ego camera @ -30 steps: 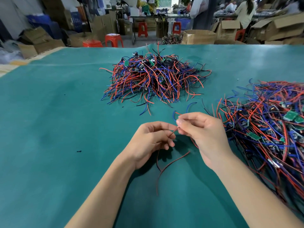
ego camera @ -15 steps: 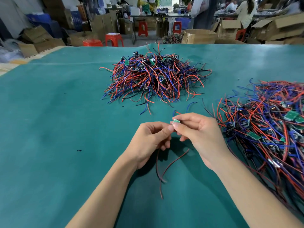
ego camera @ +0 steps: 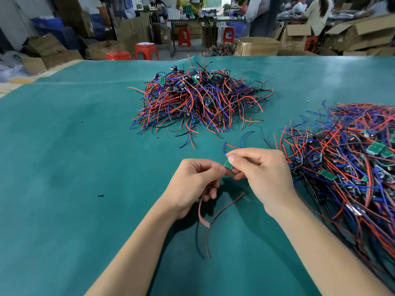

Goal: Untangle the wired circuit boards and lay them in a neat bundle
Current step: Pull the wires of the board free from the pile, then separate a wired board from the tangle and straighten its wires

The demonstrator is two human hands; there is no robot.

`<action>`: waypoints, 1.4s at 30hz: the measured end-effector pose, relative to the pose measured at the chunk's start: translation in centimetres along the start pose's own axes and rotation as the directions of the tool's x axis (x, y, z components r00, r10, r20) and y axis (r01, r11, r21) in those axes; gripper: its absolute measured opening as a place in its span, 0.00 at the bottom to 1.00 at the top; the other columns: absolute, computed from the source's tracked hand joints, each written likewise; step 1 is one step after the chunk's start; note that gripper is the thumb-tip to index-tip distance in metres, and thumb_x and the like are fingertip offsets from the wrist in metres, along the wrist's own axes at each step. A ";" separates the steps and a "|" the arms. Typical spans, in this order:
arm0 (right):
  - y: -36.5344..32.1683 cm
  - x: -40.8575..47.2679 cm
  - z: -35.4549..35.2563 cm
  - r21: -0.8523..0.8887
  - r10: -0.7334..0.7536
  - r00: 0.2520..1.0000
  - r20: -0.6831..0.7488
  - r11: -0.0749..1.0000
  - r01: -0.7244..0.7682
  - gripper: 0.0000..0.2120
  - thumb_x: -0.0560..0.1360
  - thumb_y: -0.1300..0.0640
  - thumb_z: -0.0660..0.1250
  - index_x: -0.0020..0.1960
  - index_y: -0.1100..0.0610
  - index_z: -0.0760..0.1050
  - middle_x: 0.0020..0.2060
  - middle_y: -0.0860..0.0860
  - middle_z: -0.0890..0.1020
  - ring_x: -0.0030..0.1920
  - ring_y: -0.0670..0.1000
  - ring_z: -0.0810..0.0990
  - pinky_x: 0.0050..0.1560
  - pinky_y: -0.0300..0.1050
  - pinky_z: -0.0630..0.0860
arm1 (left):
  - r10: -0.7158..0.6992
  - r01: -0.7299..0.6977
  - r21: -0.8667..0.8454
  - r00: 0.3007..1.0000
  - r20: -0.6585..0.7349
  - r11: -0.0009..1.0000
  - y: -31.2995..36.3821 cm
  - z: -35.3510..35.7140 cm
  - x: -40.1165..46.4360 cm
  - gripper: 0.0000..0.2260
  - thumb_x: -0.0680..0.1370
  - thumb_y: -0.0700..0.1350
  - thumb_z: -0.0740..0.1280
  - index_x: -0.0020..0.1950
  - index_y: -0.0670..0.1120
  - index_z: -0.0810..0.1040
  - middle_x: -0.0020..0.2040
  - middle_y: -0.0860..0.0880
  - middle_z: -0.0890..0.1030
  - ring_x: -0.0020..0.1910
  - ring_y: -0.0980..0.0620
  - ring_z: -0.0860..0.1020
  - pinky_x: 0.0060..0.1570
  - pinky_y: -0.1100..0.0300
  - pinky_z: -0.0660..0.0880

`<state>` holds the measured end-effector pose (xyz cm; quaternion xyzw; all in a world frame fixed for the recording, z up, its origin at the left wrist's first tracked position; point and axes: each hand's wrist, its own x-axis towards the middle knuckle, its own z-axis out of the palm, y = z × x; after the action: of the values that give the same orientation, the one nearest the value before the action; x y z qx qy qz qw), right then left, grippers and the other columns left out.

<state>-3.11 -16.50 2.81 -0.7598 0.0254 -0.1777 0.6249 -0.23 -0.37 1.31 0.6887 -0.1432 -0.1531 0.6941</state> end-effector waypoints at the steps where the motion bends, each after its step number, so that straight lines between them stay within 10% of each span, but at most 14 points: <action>1: 0.0 0.1 -0.1 0.019 0.014 0.999 -0.035 1.000 -0.013 0.15 0.75 0.65 0.73 0.38 0.46 0.86 0.35 0.49 0.87 0.32 0.47 0.83 0.33 0.38 0.78 | -0.004 0.004 0.002 1.000 0.015 1.000 0.0 0.0 0.0 0.08 0.80 0.40 0.67 0.46 0.38 0.84 0.28 0.50 0.73 0.22 0.54 0.71 0.21 0.66 0.64; 12: -2.3 2.2 -5.7 0.437 0.156 0.851 -0.502 0.895 0.094 0.04 0.74 0.69 0.72 0.45 0.62 0.83 0.32 0.54 0.82 0.31 0.50 0.78 0.32 0.38 0.74 | 0.012 -0.026 0.092 0.989 0.150 0.995 0.5 -0.1 -0.4 0.09 0.79 0.40 0.68 0.40 0.47 0.85 0.24 0.51 0.73 0.21 0.56 0.69 0.22 0.67 0.64; 16: -3.0 2.9 -10.3 0.224 0.055 0.779 -0.624 0.968 0.111 0.03 0.75 0.60 0.70 0.48 0.57 0.81 0.37 0.53 0.81 0.32 0.43 0.77 0.35 0.38 0.71 | 0.006 -0.012 0.065 0.996 0.085 0.998 0.5 0.1 -0.3 0.10 0.79 0.35 0.65 0.41 0.43 0.83 0.27 0.50 0.74 0.23 0.55 0.72 0.24 0.66 0.67; 21: -5.5 3.6 -14.8 -0.437 0.065 0.912 -0.405 0.862 -0.255 0.21 0.62 0.39 0.69 0.48 0.51 0.84 0.42 0.54 0.83 0.47 0.61 0.83 0.39 0.48 0.77 | 0.005 -0.005 -0.025 1.000 0.023 1.000 0.3 0.5 0.0 0.07 0.80 0.33 0.63 0.47 0.39 0.80 0.33 0.48 0.77 0.28 0.53 0.76 0.28 0.66 0.70; 25: -7.2 5.3 -11.1 -0.814 -0.072 0.983 -0.169 0.573 -0.098 0.03 0.64 0.41 0.71 0.38 0.36 0.83 0.34 0.48 0.85 0.44 0.60 0.83 0.45 0.48 0.77 | -0.023 0.023 -0.092 1.000 -0.007 0.995 0.4 0.4 0.2 0.07 0.80 0.32 0.61 0.51 0.38 0.79 0.36 0.44 0.77 0.29 0.52 0.77 0.30 0.65 0.73; 28: -6.8 8.0 -5.6 -0.866 0.021 0.985 0.169 0.481 0.138 0.04 0.71 0.49 0.73 0.37 0.44 0.85 0.37 0.46 0.86 0.44 0.56 0.83 0.41 0.43 0.72 | -0.024 0.024 -0.110 1.000 0.000 0.994 0.6 0.4 0.1 0.07 0.80 0.31 0.61 0.52 0.37 0.78 0.38 0.42 0.76 0.30 0.51 0.77 0.31 0.64 0.74; 31: -4.3 10.5 0.5 -0.865 0.145 0.902 0.406 0.380 0.328 0.08 0.75 0.48 0.71 0.52 0.48 0.84 0.51 0.51 0.86 0.57 0.58 0.82 0.56 0.47 0.77 | -0.028 0.029 -0.128 1.000 0.007 0.991 0.6 0.4 0.1 0.07 0.80 0.30 0.60 0.53 0.35 0.77 0.38 0.42 0.76 0.30 0.51 0.77 0.31 0.64 0.74; 35: -1.6 12.3 6.0 -0.847 0.147 0.898 0.415 0.423 0.323 0.24 0.80 0.44 0.66 0.74 0.48 0.69 0.69 0.56 0.71 0.66 0.62 0.75 0.66 0.58 0.73 | -0.028 0.029 -0.124 1.000 0.008 0.992 0.4 0.4 0.2 0.08 0.80 0.30 0.60 0.55 0.33 0.77 0.38 0.41 0.76 0.31 0.50 0.77 0.32 0.64 0.75; 42: -1.6 16.1 7.3 -0.871 -0.013 0.970 0.245 0.437 0.226 0.22 0.78 0.53 0.68 0.70 0.55 0.71 0.72 0.56 0.63 0.57 0.63 0.76 0.58 0.57 0.75 | -0.026 0.029 -0.145 0.999 0.020 0.989 0.3 0.3 0.2 0.07 0.80 0.30 0.60 0.52 0.35 0.77 0.38 0.42 0.76 0.31 0.51 0.78 0.33 0.64 0.75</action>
<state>13.82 -13.49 7.04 -0.9878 -0.0022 -0.1035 0.1165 -0.14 -0.77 1.65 0.6368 -0.1285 -0.1788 0.7389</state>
